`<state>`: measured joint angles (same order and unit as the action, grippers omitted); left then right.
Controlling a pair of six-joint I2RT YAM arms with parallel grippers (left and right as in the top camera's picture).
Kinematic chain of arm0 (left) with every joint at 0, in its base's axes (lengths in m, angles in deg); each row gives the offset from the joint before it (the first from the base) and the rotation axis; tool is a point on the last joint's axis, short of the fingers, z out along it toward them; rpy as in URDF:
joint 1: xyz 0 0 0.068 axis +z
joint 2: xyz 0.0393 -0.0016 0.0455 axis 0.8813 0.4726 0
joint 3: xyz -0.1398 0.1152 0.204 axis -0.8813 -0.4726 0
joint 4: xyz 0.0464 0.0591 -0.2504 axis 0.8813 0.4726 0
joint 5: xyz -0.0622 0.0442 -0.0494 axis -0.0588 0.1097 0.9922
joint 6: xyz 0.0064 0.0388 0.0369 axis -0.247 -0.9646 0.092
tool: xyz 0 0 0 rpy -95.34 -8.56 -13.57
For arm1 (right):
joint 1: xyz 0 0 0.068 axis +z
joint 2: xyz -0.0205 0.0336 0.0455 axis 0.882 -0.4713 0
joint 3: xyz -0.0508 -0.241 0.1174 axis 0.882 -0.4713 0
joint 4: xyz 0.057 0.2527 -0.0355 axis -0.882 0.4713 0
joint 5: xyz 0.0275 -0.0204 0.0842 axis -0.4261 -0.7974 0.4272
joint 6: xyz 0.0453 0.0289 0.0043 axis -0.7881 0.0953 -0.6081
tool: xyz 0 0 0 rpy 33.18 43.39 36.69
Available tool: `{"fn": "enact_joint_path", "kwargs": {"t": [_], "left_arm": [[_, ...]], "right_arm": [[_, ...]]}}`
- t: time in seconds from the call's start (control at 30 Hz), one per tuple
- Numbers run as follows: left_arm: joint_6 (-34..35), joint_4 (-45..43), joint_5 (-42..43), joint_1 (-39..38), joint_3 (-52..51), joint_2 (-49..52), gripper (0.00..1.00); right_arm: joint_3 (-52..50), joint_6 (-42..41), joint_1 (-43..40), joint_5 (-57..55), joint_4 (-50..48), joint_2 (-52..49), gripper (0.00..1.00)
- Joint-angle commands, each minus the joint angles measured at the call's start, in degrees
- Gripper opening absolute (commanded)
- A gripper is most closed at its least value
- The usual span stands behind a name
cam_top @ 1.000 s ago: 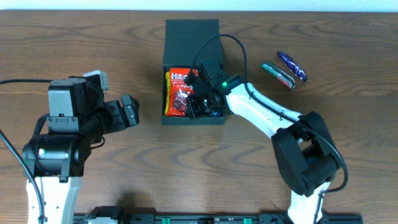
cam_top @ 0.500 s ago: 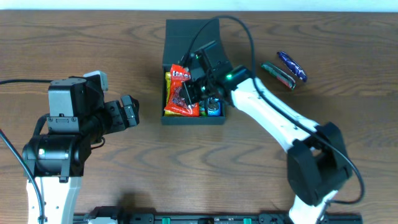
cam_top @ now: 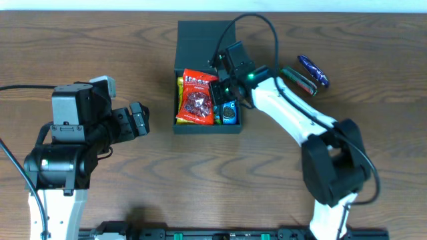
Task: Pack container
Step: 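Release the red bag and push it flat inside the box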
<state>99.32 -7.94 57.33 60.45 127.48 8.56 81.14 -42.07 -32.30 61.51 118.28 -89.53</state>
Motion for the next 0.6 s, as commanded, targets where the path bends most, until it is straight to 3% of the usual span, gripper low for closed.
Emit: {"fn": "enact_joint_path", "kwargs": {"t": [0.0, 0.37, 0.57], "left_arm": [[-0.2, 0.4, -0.3, -0.2, 1.3, 0.1, 0.95], [0.3, 1.2, -0.4, -0.2, 1.3, 0.1, 0.95], [0.2, 1.4, -0.4, -0.2, 1.3, 0.1, 0.95]], "right_arm": [[-0.3, 0.8, 1.1, 3.3, -1.8, -2.2, 0.01], [0.2, 0.4, 2.7, 6.1, -3.8, -1.9, 0.01], [5.8, 0.0, 0.2, 5.6, 1.4, -0.3, 0.01]]}}
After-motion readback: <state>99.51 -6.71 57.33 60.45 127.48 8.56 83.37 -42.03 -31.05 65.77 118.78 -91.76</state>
